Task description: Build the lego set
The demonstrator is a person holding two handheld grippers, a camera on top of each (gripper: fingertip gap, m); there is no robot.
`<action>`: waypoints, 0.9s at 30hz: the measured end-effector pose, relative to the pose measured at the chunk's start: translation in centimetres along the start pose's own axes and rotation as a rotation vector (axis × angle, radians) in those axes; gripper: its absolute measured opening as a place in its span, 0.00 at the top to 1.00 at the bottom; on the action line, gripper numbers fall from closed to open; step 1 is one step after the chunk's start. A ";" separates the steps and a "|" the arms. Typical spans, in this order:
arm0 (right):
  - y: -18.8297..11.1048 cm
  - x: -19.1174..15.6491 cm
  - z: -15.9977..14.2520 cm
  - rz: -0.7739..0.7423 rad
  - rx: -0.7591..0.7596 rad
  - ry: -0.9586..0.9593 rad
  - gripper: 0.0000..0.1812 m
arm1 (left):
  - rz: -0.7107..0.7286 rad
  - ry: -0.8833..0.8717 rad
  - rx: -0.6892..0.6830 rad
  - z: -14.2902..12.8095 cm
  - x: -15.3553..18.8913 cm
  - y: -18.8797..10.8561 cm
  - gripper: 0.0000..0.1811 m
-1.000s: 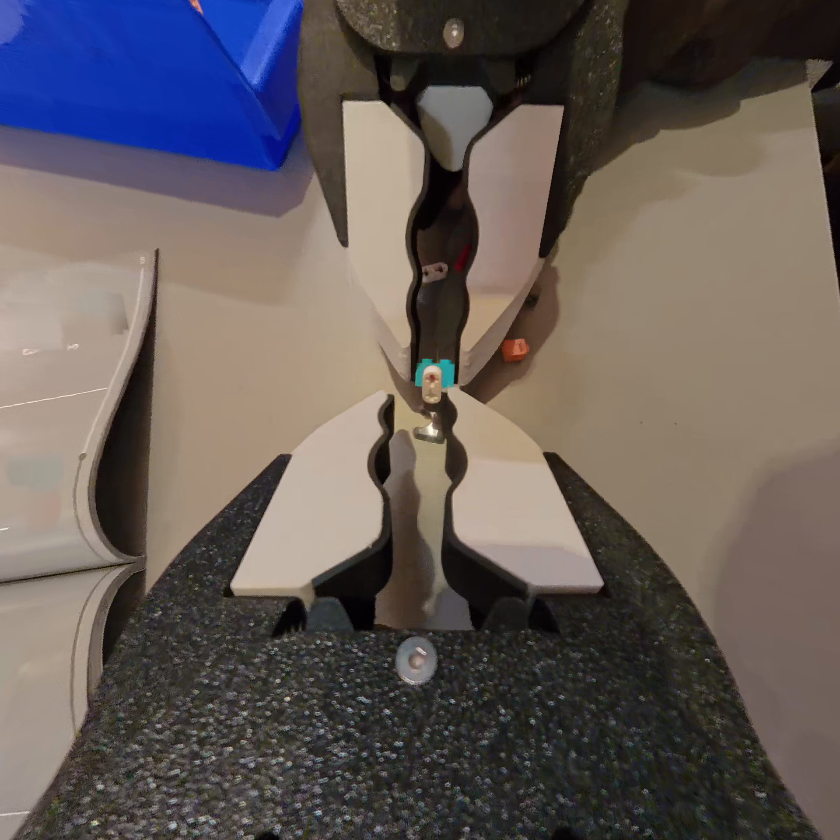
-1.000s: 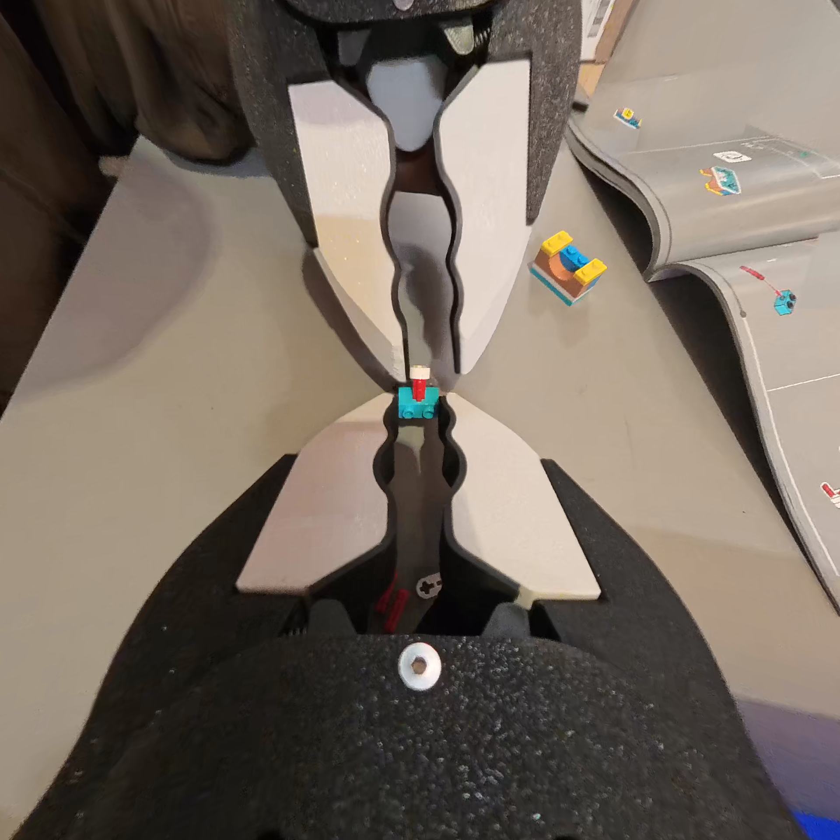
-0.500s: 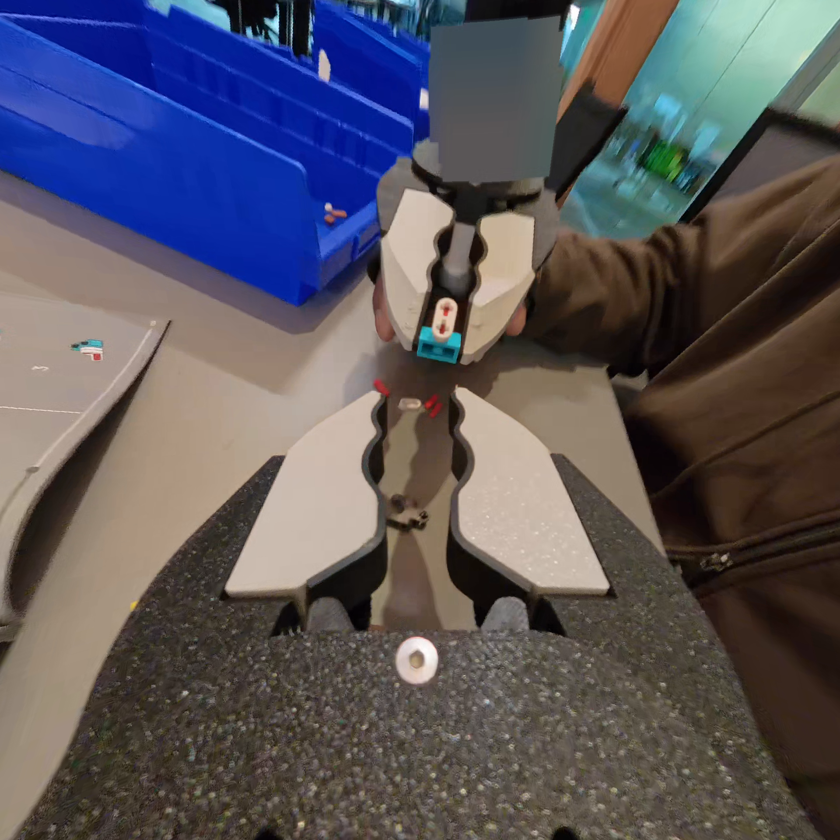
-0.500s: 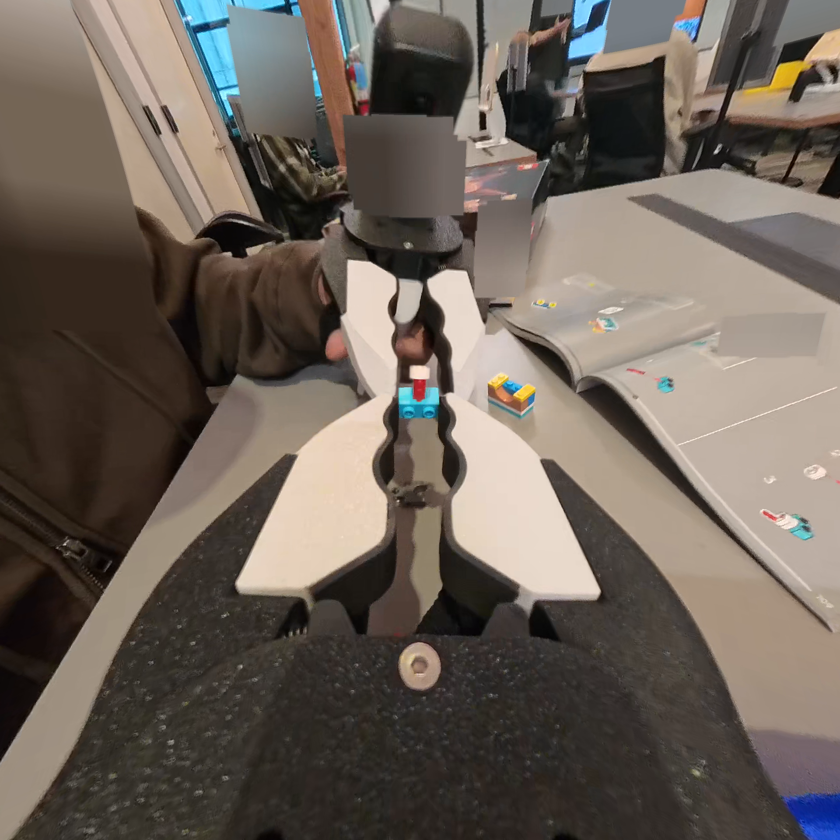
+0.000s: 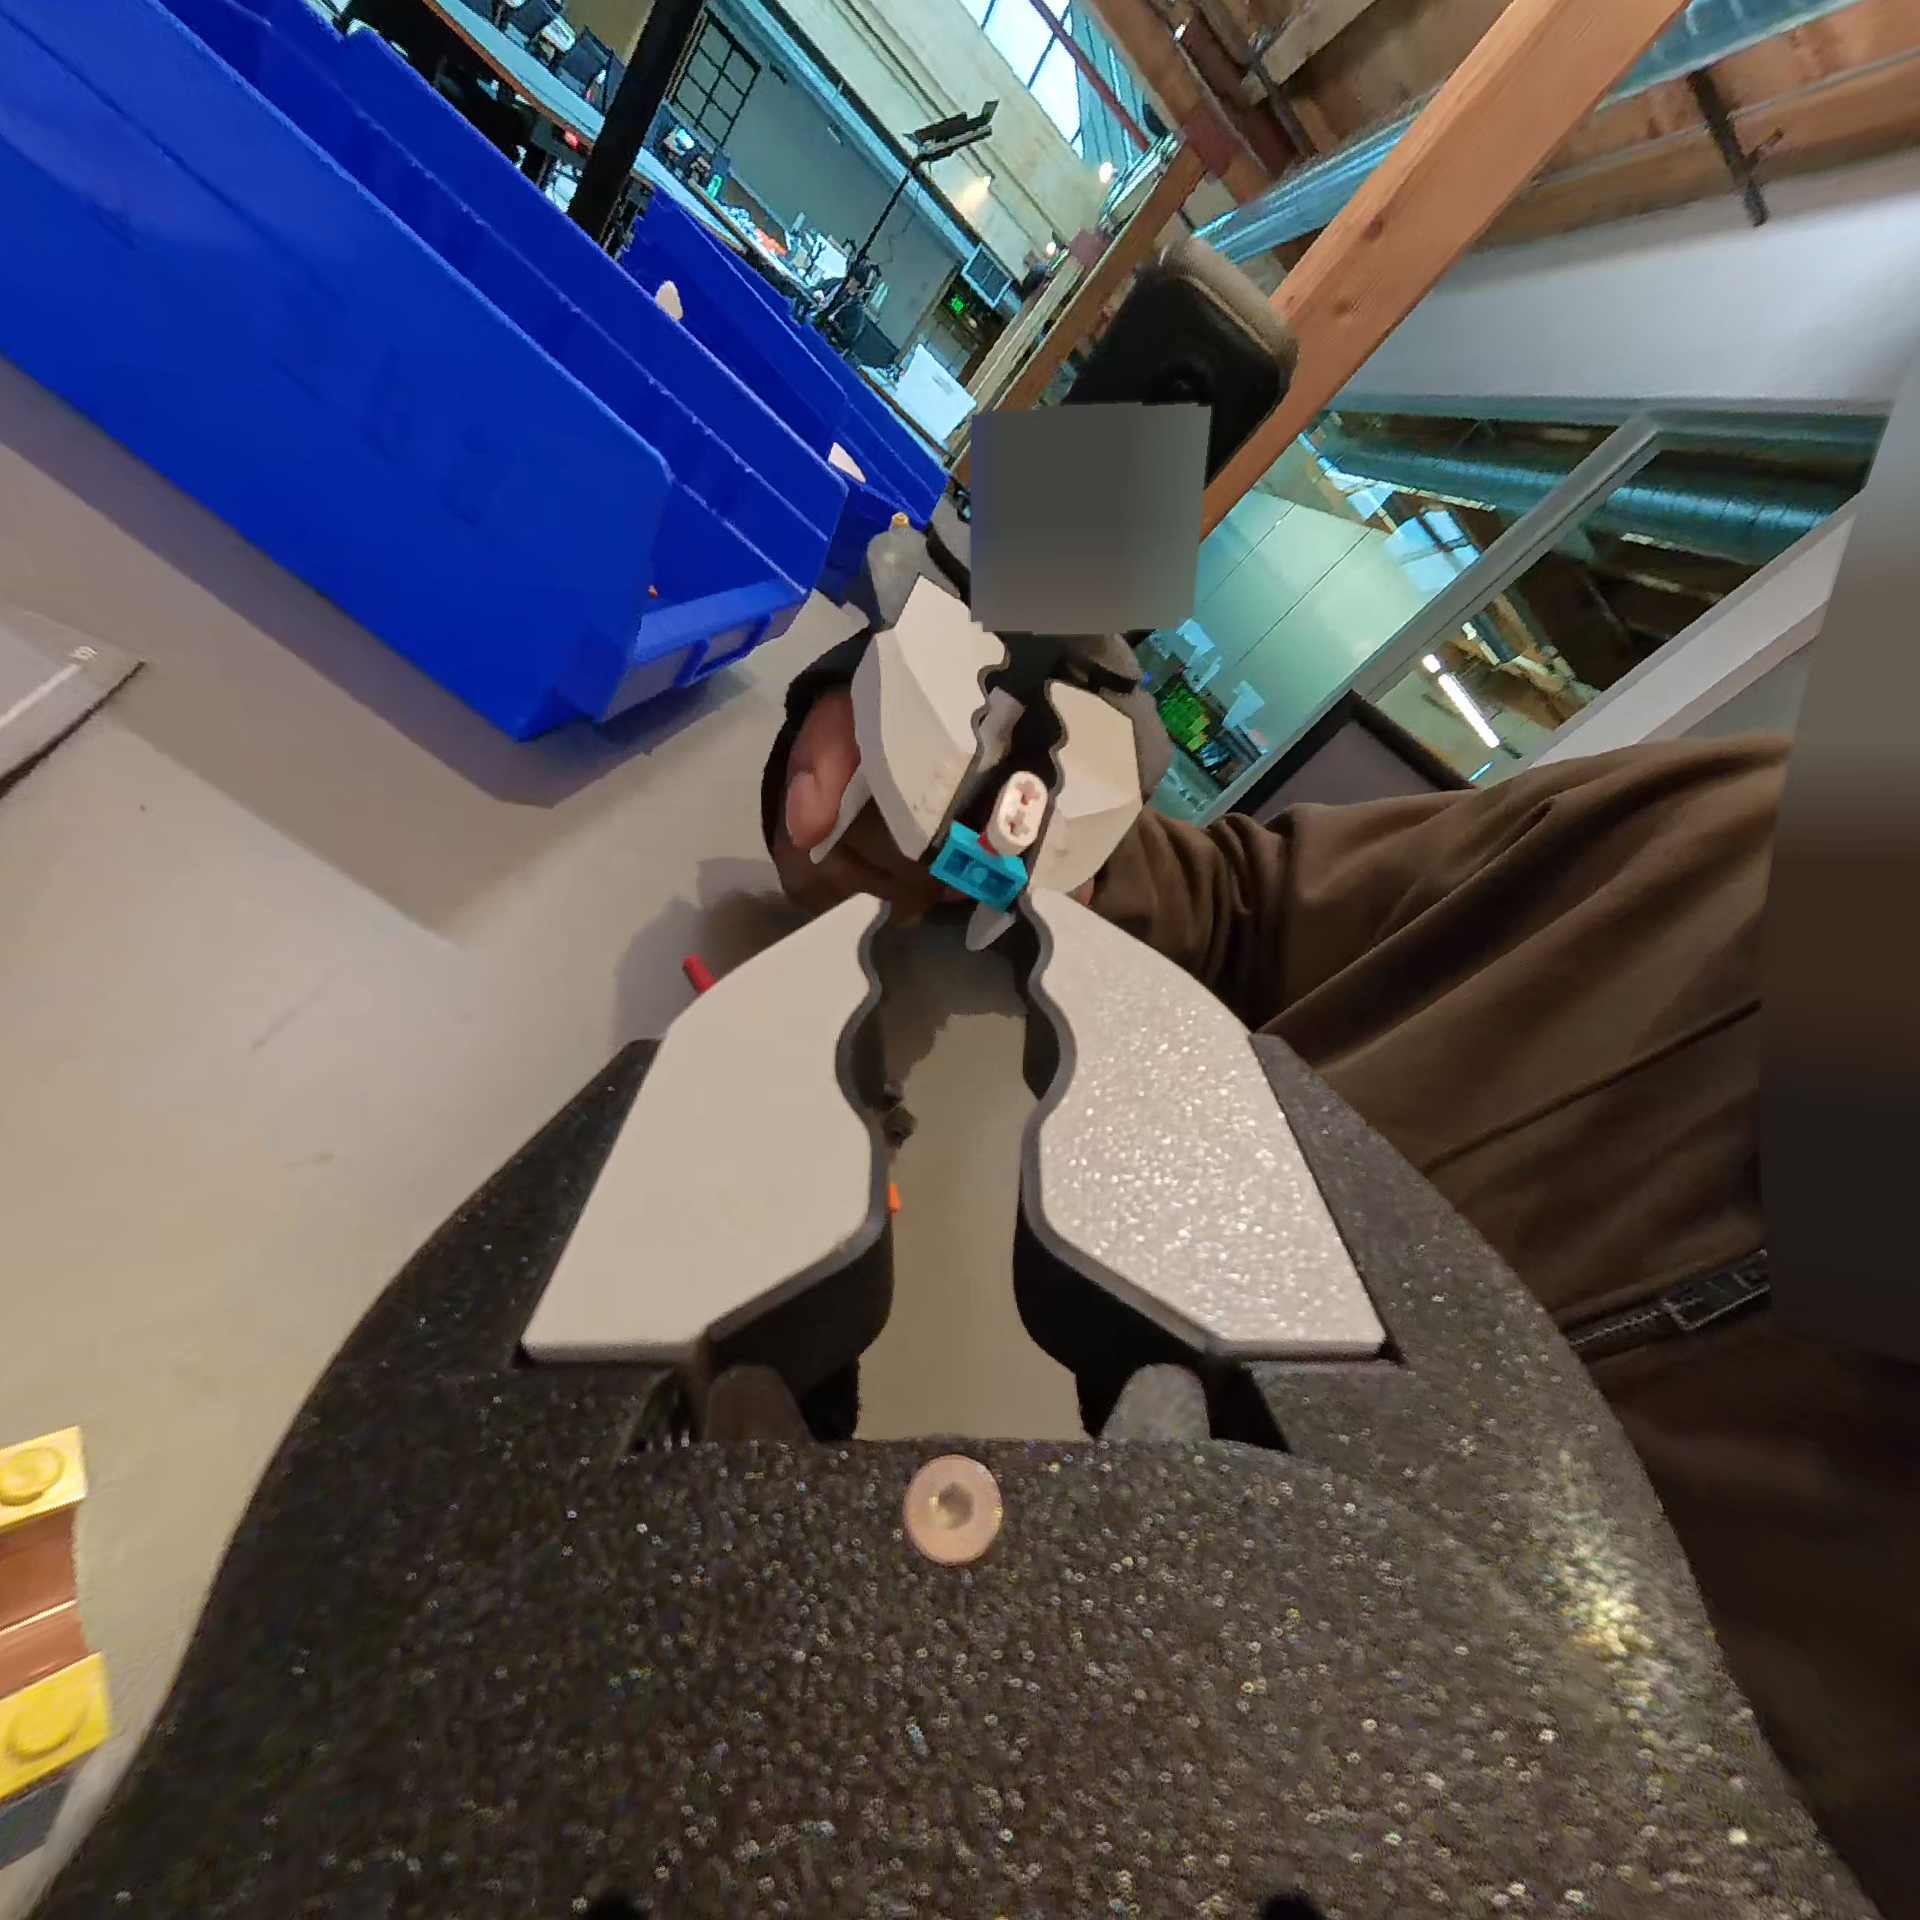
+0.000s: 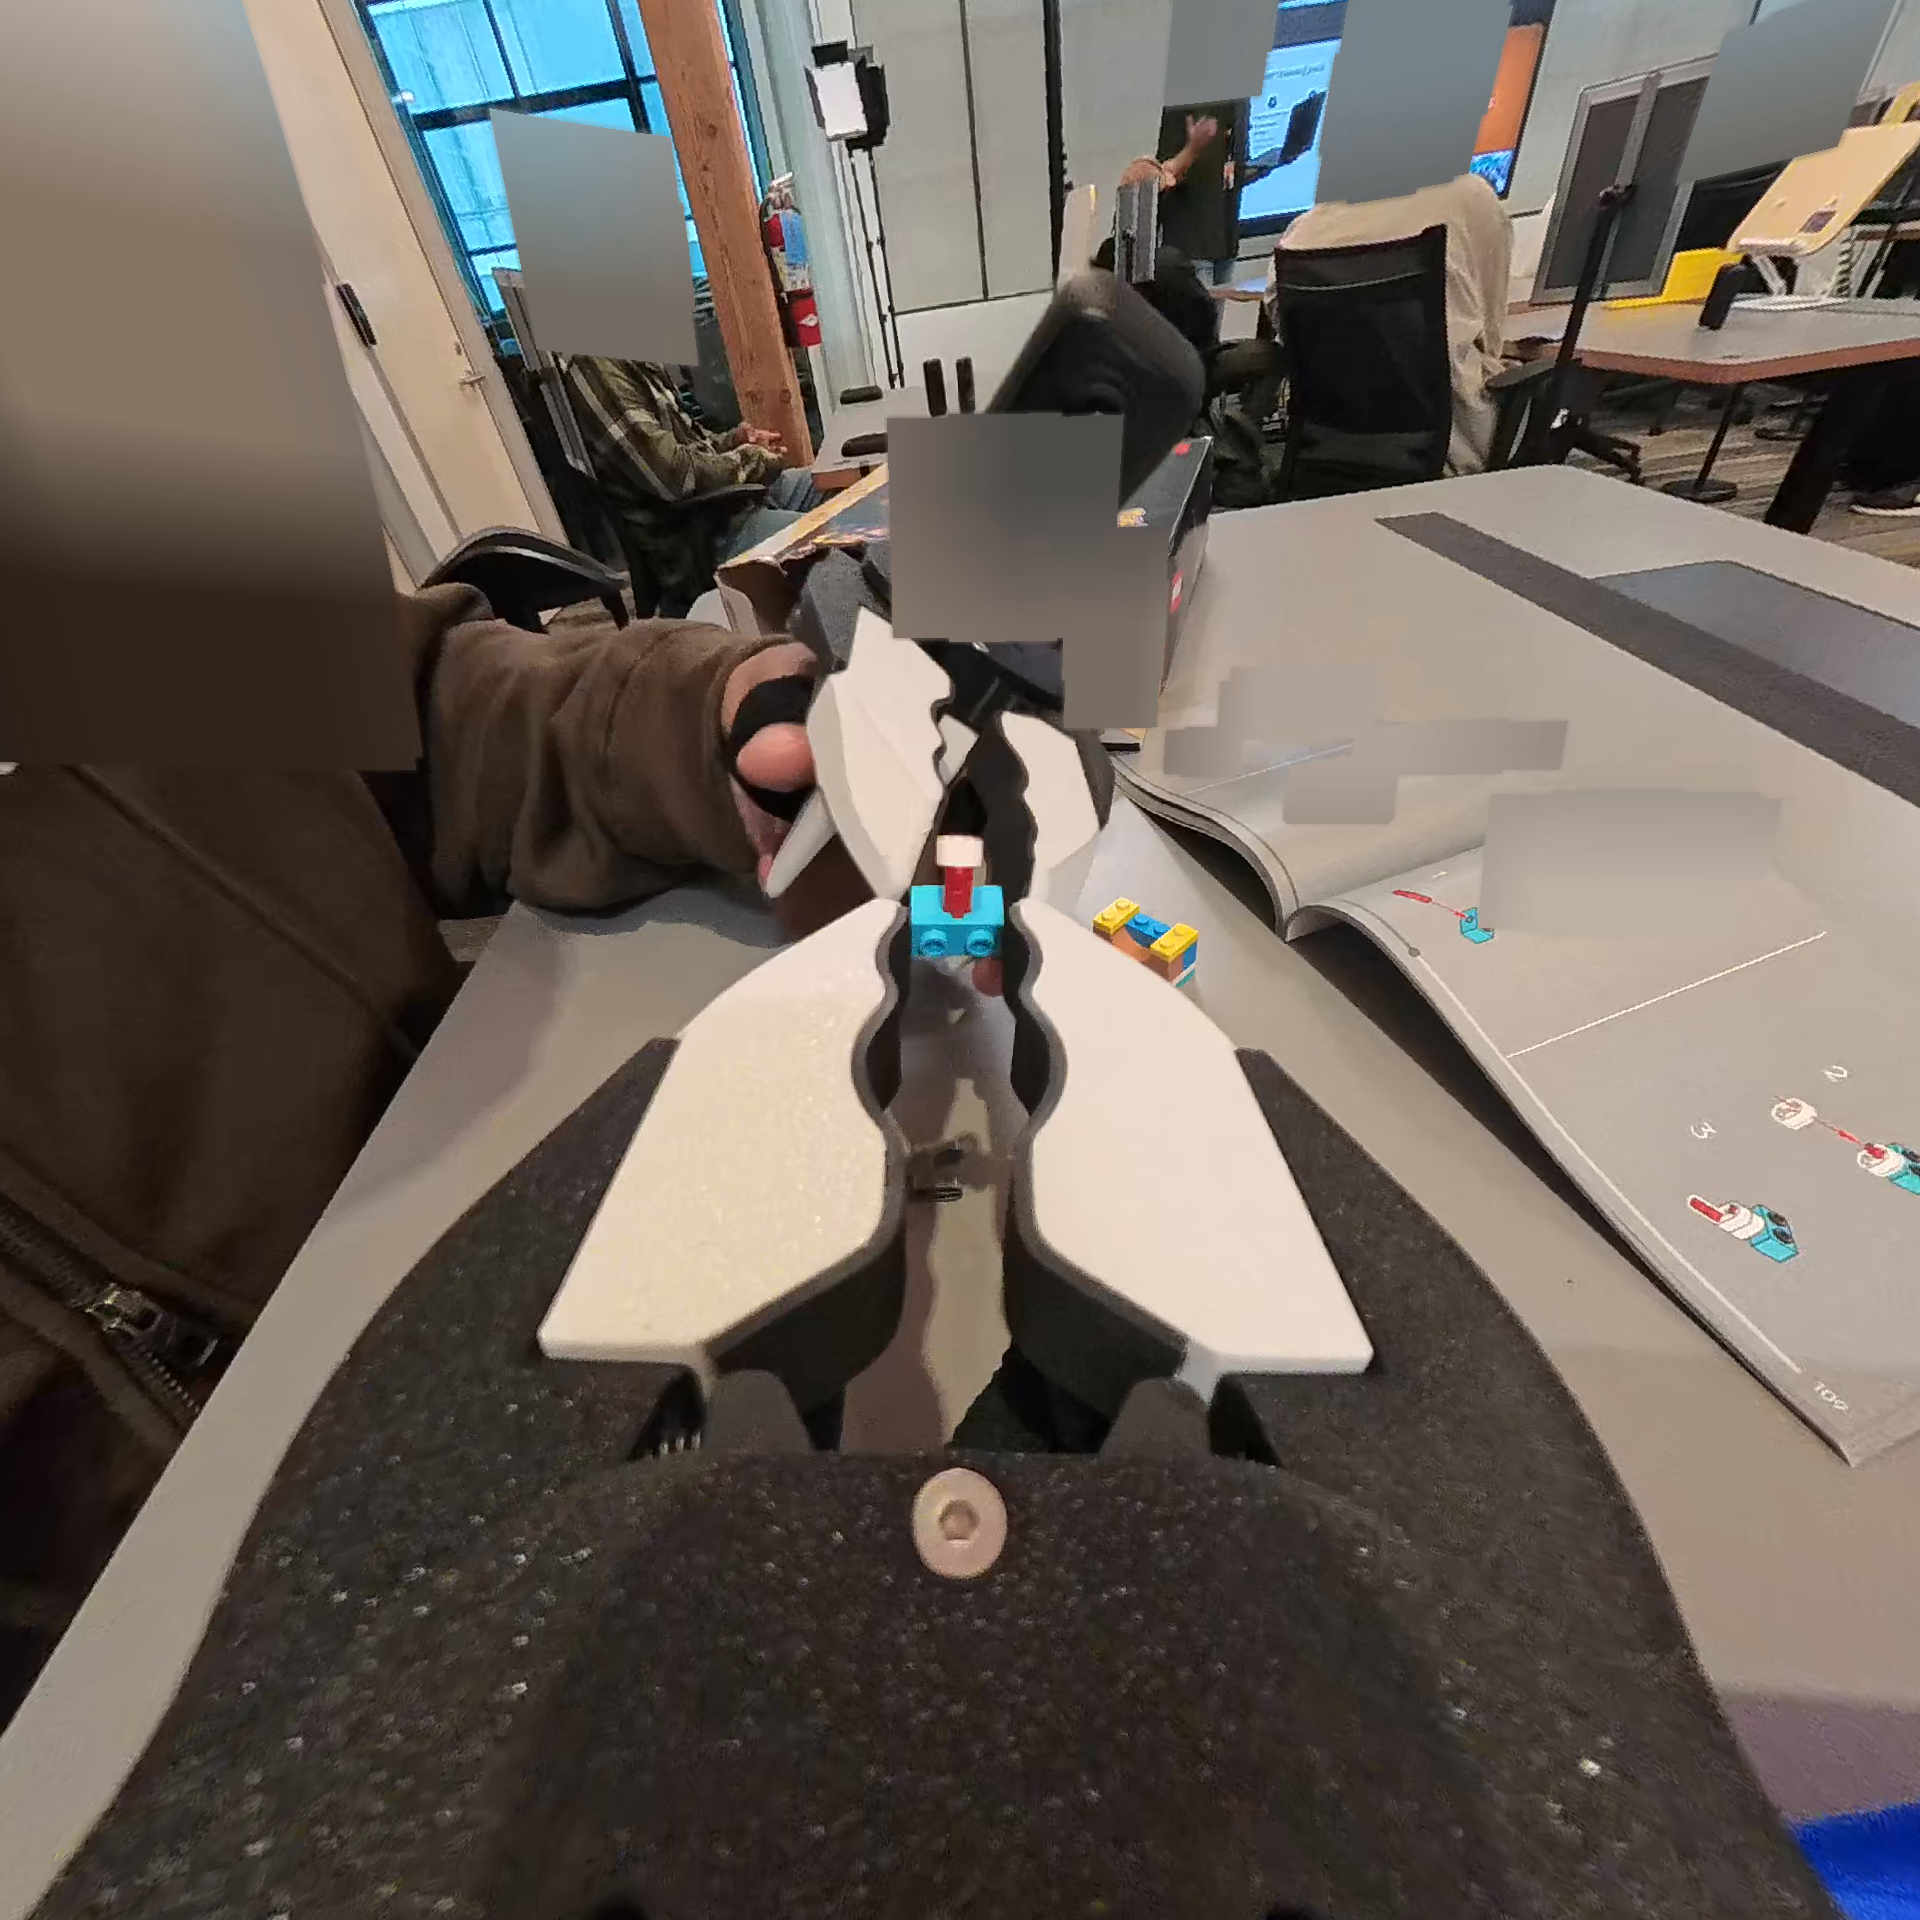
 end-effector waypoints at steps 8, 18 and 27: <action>0.3 0.0 -0.2 -0.021 -0.013 -0.014 0.91 | -0.055 -0.121 0.047 0.0 0.0 0.2 0.90; 0.5 -0.1 -0.2 -0.097 -0.011 -0.120 0.91 | -0.092 -0.213 0.074 -0.1 -0.2 0.3 0.94; 1.0 -0.1 -0.5 -0.164 -0.026 -0.187 0.90 | -0.095 -0.218 0.115 0.0 -0.1 0.3 0.95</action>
Point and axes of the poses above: each gripper's, where its closed fingertips meet, y out along the fingers, z out of its top, x = y × z across the jaws, the point moved 6 cm from there along -y, back along the fingers, and after that the axes turned 8 degrees about y, right-handed, at the moved point
